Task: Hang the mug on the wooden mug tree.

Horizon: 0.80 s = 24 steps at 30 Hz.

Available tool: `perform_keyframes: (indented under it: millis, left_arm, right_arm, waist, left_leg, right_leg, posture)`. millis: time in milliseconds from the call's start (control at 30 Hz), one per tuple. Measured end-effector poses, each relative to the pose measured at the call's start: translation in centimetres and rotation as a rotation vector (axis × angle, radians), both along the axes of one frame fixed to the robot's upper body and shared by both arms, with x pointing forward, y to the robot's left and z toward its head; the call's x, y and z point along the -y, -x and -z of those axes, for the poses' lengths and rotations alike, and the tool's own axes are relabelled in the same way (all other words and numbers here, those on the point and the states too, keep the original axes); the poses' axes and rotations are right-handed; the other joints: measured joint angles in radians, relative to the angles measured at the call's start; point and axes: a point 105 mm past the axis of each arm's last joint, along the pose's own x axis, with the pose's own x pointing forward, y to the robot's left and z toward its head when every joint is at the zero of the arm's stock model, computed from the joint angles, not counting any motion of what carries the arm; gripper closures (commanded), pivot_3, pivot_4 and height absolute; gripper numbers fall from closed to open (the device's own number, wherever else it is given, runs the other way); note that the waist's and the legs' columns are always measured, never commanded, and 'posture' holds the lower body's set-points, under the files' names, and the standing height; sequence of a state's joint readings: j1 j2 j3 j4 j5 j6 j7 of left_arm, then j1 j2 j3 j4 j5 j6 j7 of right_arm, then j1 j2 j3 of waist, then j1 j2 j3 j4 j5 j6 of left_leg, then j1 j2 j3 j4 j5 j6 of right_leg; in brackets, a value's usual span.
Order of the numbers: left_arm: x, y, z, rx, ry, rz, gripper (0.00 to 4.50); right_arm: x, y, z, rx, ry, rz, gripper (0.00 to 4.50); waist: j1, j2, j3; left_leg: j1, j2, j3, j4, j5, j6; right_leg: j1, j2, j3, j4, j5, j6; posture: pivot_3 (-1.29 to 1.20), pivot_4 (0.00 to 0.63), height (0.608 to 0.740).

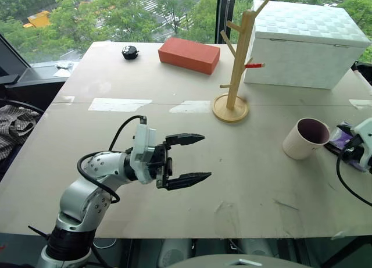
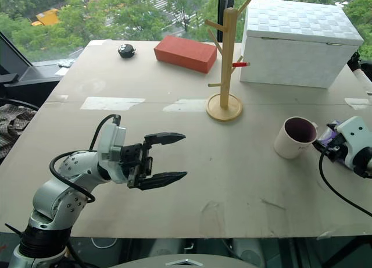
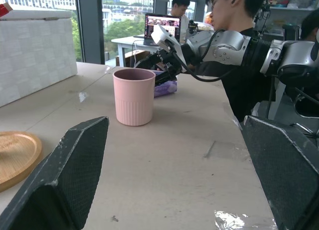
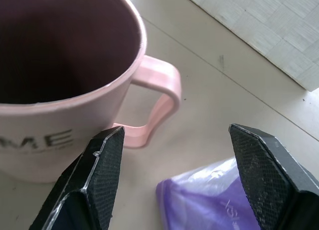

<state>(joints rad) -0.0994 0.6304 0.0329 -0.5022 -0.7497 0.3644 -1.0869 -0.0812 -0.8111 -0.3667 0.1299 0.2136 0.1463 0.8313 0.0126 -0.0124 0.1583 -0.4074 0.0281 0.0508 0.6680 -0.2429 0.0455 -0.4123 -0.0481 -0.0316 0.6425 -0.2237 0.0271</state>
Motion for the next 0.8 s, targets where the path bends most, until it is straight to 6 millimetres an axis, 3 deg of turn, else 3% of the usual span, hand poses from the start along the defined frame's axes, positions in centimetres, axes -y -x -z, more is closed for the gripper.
perform_keyframes:
  millis: [633,800]
  left_arm:
    - [-0.8,0.4,0.2,-0.001,-0.01,-0.054,0.0]
    - [-0.8,0.6,0.3,-0.009,-0.01,-0.068,0.0]
  right_arm:
    - [-4.4,-3.4,1.6,-0.047,-0.11,-0.222,1.15]
    - [-4.9,-3.5,1.7,-0.055,-0.126,-0.256,2.75]
  waist:
    - [0.0,0.0,0.0]
    - [0.001,0.0,0.0]
  left_leg:
    - [0.0,0.0,0.001,0.0,0.0,0.0]
    - [0.0,0.0,0.0,0.0,0.0,0.0]
  right_leg:
    - [0.0,0.0,0.0,0.0,0.002,-0.003]
    - [0.0,0.0,0.0,0.0,0.002,-0.004]
  posture:
    - [0.0,0.15,0.74]
    - [0.0,0.15,0.74]
